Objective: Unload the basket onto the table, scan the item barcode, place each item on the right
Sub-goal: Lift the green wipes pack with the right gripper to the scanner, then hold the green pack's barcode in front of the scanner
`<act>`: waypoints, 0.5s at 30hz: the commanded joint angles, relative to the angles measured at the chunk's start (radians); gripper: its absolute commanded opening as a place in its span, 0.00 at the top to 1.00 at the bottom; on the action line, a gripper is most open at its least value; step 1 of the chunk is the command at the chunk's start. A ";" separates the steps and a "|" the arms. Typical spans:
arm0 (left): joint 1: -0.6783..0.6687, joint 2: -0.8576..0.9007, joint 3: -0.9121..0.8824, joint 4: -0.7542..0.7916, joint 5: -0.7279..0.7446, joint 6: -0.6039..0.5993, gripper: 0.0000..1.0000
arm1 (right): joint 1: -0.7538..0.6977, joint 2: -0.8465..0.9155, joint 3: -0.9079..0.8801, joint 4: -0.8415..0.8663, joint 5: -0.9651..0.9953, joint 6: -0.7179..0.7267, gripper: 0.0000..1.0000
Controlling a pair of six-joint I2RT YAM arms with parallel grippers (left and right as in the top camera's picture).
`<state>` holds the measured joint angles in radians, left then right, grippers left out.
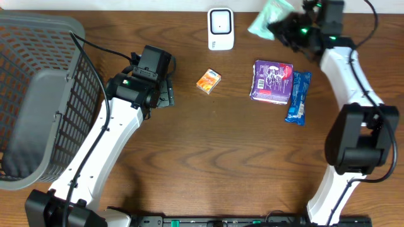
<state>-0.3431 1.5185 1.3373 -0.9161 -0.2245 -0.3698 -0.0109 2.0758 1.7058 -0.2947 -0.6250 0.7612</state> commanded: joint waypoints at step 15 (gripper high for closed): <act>0.002 0.006 0.007 -0.003 -0.020 -0.009 0.14 | 0.261 0.243 0.123 0.357 0.270 0.386 0.98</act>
<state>-0.3428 1.5185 1.3373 -0.9161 -0.2245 -0.3698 0.2550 2.2360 1.7794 0.0715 -0.3576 1.0698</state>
